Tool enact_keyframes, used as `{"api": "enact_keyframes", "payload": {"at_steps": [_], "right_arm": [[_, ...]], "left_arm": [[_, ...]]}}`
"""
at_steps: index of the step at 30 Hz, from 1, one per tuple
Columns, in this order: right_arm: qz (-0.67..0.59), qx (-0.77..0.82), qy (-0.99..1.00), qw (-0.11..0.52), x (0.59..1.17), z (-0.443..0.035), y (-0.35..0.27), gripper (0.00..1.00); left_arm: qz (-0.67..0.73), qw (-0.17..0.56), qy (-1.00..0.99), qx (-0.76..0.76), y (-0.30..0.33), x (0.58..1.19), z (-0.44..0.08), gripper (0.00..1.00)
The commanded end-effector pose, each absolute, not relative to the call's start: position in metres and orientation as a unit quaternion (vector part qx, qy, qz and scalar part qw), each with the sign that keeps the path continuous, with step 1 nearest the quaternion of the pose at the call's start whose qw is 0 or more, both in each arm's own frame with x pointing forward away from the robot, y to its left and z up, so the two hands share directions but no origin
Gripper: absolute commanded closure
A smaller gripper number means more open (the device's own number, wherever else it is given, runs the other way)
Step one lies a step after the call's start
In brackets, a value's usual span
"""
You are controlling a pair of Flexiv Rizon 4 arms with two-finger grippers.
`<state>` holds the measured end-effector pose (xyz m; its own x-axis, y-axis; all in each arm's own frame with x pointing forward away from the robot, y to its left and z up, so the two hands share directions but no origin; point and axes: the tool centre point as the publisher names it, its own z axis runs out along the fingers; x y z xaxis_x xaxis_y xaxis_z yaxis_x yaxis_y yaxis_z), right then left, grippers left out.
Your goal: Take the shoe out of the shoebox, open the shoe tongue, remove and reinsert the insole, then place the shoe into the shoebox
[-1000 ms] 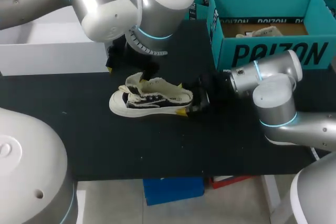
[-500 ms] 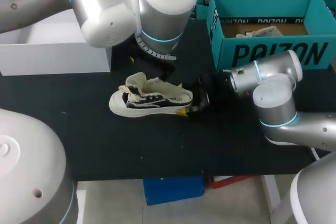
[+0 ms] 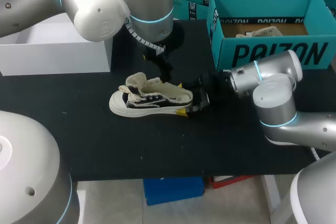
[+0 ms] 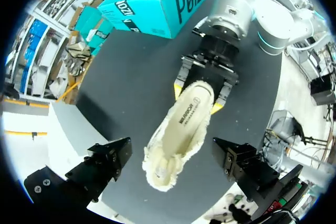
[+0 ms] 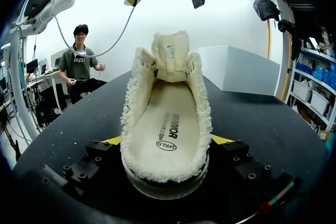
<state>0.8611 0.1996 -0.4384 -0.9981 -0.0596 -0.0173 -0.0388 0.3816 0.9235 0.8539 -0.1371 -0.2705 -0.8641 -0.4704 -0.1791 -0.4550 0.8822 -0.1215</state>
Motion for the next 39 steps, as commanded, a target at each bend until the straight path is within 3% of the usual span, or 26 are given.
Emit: {"api": "enact_keyframes", "payload": {"at_steps": [1,3,5,7,32,39], "right_arm": [[-0.554,0.029,-0.832,0.009,0.862,-0.4403,0.2,1.0],[-0.554,0.029,-0.832,0.009,0.862,-0.4403,0.2,1.0],[-0.554,0.029,-0.832,0.009,0.862,-0.4403,0.2,1.0],[-0.554,0.029,-0.832,0.009,0.862,-0.4403,0.2,1.0],[-0.554,0.029,-0.832,0.009,0.862,-0.4403,0.2,1.0],[-0.554,0.029,-0.832,0.009,0.862,-0.4403,0.2,1.0]], "left_arm": [[-0.027,0.01,0.993,-0.112,-0.1334,0.8608,-0.2696,0.15],[-0.024,-0.003,0.996,-0.089,-0.1328,0.8616,-0.2688,0.53],[-0.02,-0.009,0.998,-0.065,-0.1316,0.8613,-0.269,0.73],[-0.018,-0.011,0.999,-0.043,-0.1315,0.8584,-0.2706,1.0],[-0.025,-0.027,0.999,-0.01,-0.1297,0.8537,-0.2729,1.0],[-0.045,-0.063,0.997,0.005,-0.1364,0.8579,-0.2659,1.0]]}}
